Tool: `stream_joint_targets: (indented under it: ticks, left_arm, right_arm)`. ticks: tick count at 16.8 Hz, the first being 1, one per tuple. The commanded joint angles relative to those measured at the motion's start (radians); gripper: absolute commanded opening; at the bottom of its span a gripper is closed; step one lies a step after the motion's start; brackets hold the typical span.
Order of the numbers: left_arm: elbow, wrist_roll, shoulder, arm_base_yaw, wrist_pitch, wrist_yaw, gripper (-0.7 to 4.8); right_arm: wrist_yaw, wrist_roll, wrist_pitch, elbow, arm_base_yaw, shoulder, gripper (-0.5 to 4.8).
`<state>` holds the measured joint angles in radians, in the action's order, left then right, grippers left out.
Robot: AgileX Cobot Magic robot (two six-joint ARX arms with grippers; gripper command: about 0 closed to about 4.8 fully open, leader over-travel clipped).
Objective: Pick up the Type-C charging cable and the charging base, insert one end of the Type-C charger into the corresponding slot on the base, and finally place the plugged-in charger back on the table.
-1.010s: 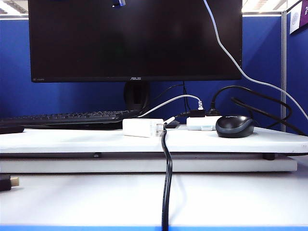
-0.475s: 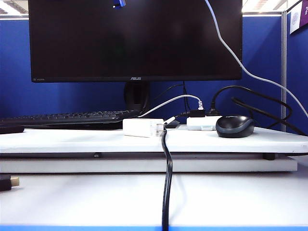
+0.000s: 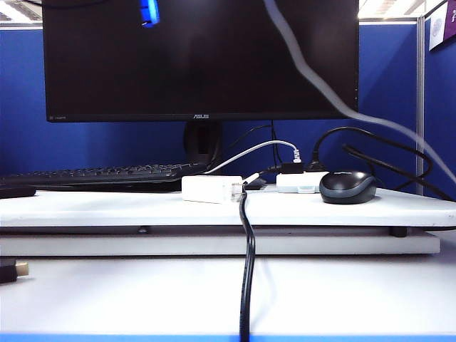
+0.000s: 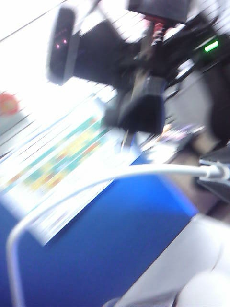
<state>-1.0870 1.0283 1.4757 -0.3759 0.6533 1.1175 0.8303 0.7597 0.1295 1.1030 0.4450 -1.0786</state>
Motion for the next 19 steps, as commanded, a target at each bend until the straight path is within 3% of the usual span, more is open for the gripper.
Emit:
stream_joint_targets:
  ticks: [1, 6, 9, 15, 19]
  left_arm:
    - [-0.003, 0.000, -0.005, 0.046, 0.006, -0.104, -0.06]
    - [-0.003, -0.004, -0.005, 0.059, -0.002, -0.139, -0.06]
    - [-0.003, -0.004, -0.006, 0.059, -0.002, -0.199, -0.06]
    - [-0.003, -0.031, -0.006, 0.060, -0.004, -0.267, -0.05]
    - [-0.017, -0.087, -0.090, 0.074, -0.075, -0.277, -0.05]
  right_arm:
    - [-0.053, -0.152, -0.208, 0.032, 0.001, -0.017, 3.86]
    - [-0.172, -0.372, -0.435, 0.101, 0.011, -0.082, 3.54]
    - [-0.186, -0.459, -0.509, 0.162, 0.018, -0.155, 3.54]
    - [-0.297, -0.651, -0.620, 0.177, 0.047, -0.277, 3.54]
    - [-0.381, -0.691, -0.593, 0.177, 0.076, -0.325, 3.54]
